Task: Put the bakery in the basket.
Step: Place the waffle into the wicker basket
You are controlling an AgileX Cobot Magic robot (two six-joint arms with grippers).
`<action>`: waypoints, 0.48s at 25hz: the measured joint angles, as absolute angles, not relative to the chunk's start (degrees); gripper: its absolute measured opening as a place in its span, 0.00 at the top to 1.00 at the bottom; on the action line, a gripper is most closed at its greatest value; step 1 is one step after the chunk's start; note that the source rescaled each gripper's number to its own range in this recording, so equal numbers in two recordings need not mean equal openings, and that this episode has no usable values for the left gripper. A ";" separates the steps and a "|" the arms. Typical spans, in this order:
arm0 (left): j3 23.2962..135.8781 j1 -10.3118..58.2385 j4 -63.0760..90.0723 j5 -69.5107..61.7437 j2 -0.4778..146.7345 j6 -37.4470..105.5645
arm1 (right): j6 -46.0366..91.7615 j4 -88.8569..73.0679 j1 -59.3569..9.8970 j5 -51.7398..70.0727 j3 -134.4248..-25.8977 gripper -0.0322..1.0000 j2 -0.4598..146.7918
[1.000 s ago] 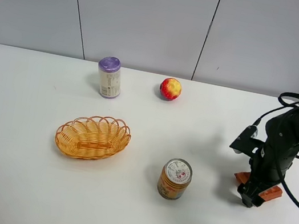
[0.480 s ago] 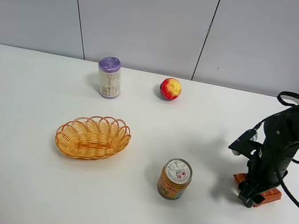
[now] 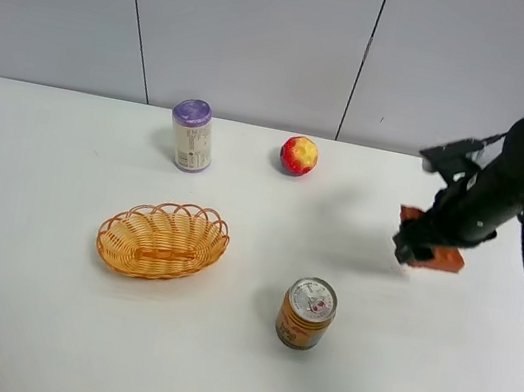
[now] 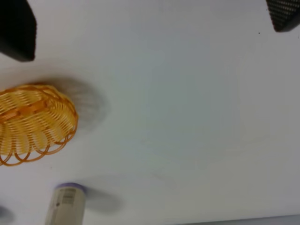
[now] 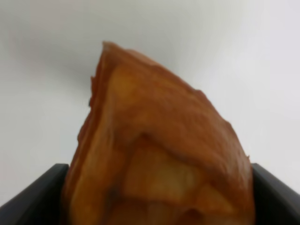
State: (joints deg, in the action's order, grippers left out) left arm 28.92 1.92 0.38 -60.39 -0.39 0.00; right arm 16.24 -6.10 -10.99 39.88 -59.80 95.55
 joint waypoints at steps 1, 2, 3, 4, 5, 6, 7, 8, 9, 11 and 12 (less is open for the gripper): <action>28.92 1.92 0.38 -60.39 -0.39 0.00 | 16.75 -8.75 -12.26 41.34 -62.41 0.97 95.04; 28.92 1.92 0.38 -60.39 -0.39 0.00 | 17.58 -10.73 -13.62 42.74 -64.95 0.97 94.87; 28.92 1.92 0.38 -60.39 -0.39 0.00 | 18.25 -11.84 -15.54 43.69 -66.95 0.97 94.87; 28.92 1.92 0.38 -60.39 -0.39 0.00 | 18.64 -12.68 -17.67 44.33 -69.11 0.97 95.01; 28.92 1.92 0.38 -60.39 -0.39 0.00 | 18.84 -13.33 -19.93 44.76 -71.15 0.97 95.28; 28.92 1.92 0.38 -60.39 -0.39 0.00 | 18.89 -13.71 -21.78 44.98 -72.77 0.97 95.66; 28.92 1.92 0.38 -60.39 -0.39 0.00 | 19.01 -13.86 -24.01 45.05 -74.69 0.97 96.36; 28.92 1.92 0.38 -60.39 -0.39 0.00 | 19.06 -13.93 -26.24 45.13 -76.69 0.97 97.32; 28.92 1.92 0.38 -60.39 -0.39 0.00 | 19.06 -14.21 -28.11 45.25 -78.67 0.97 98.36; 28.92 1.92 0.38 -60.39 -0.39 0.00 | 19.06 -14.49 -32.69 45.60 -82.40 0.97 101.76; 28.92 1.92 0.38 -60.39 -0.39 0.00 | 19.06 -14.72 -34.95 46.12 -84.40 0.97 103.83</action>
